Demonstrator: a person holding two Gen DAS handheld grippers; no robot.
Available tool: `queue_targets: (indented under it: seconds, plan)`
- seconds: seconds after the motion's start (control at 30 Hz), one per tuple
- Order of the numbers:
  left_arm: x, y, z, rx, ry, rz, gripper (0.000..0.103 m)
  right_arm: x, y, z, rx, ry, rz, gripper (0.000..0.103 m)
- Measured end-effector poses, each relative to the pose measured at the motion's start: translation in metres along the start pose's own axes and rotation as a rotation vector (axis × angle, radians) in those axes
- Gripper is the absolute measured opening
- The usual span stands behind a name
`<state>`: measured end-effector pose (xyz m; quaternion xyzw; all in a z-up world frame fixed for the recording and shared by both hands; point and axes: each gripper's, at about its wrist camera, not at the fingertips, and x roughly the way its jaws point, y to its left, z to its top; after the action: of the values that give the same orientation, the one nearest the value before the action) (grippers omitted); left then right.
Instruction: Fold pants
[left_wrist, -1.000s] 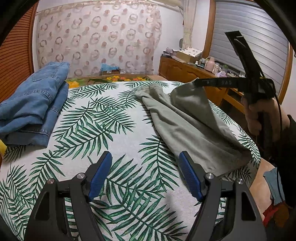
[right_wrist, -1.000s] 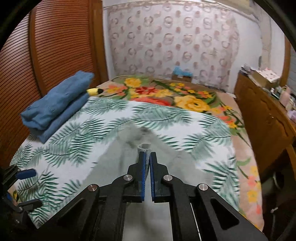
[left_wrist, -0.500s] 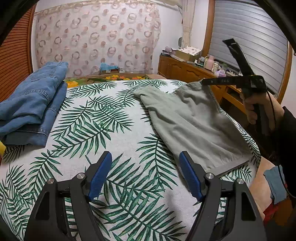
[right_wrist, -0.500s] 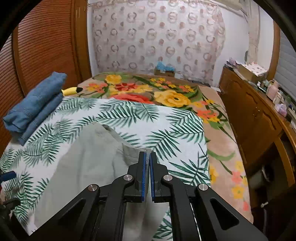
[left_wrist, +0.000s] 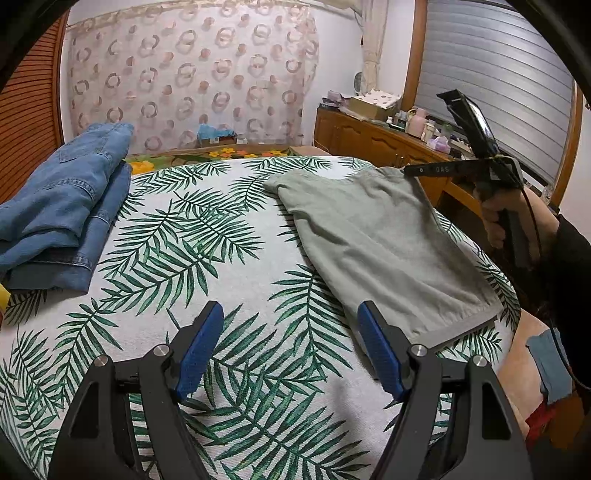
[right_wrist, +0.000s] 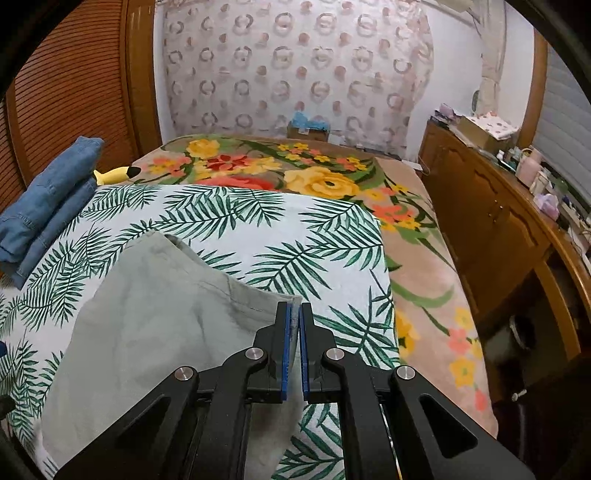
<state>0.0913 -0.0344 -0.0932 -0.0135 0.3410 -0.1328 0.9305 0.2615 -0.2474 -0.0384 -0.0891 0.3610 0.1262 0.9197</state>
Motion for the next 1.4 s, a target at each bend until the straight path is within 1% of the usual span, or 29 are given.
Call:
queue_targets:
  seconds: [0.1,0.2,0.27,0.33,0.4,0.53,0.67,0.77,0.83,0.87,1.07,1.3,1.33,1.37,1.4]
  plan:
    - [0.000,-0.002,0.000,0.002,0.002,-0.001,0.076,-0.001,-0.003,-0.001,0.002,-0.002,0.000,0.004]
    - [0.001,-0.002,0.000,0.002,0.004,-0.003,0.076,-0.004,-0.005,-0.003,0.006,-0.008,-0.045,0.009]
    - [0.002,-0.003,-0.001,0.003,0.007,-0.003,0.076,-0.006,-0.005,-0.004,0.003,-0.015,-0.061,0.010]
    - [0.002,-0.003,-0.001,0.005,0.008,-0.005,0.076,-0.007,-0.005,-0.005,0.003,-0.013,-0.053,0.015]
    - [0.002,-0.004,-0.002,0.006,0.009,-0.007,0.076,-0.008,-0.004,-0.007,0.000,-0.012,-0.046,0.017]
    - [0.002,-0.004,-0.002,0.007,0.008,-0.009,0.076,-0.009,0.002,-0.019,-0.006,0.002,0.010,0.018]
    - [0.003,-0.005,-0.003,0.008,0.013,-0.009,0.076,-0.010,0.013,-0.037,-0.036,0.015,0.040,0.019]
    - [0.003,-0.006,-0.004,0.011,0.017,-0.010,0.076,-0.005,0.015,-0.046,-0.042,0.024,0.035,0.024]
    - [0.004,-0.008,-0.005,0.013,0.019,-0.011,0.076,0.002,0.009,-0.047,-0.028,0.034,0.033,0.029]
    - [0.004,-0.008,-0.005,0.014,0.021,-0.012,0.076,0.005,0.005,-0.048,-0.015,0.040,0.036,0.029]
    - [0.011,-0.013,-0.008,0.024,0.039,-0.017,0.076,0.018,-0.015,-0.045,0.042,0.058,0.091,0.029]
    - [0.019,-0.016,-0.013,0.029,0.071,-0.021,0.076,0.034,-0.020,-0.030,0.066,0.082,0.072,0.029]
    - [0.019,-0.015,-0.013,0.027,0.073,-0.022,0.076,0.037,-0.020,-0.029,0.070,0.083,0.074,0.026]
    - [0.020,-0.015,-0.013,0.024,0.075,-0.024,0.076,0.037,-0.018,-0.030,0.068,0.079,0.068,0.020]
    - [0.020,-0.014,-0.014,0.022,0.077,-0.024,0.076,0.036,-0.016,-0.030,0.057,0.078,0.040,0.007]
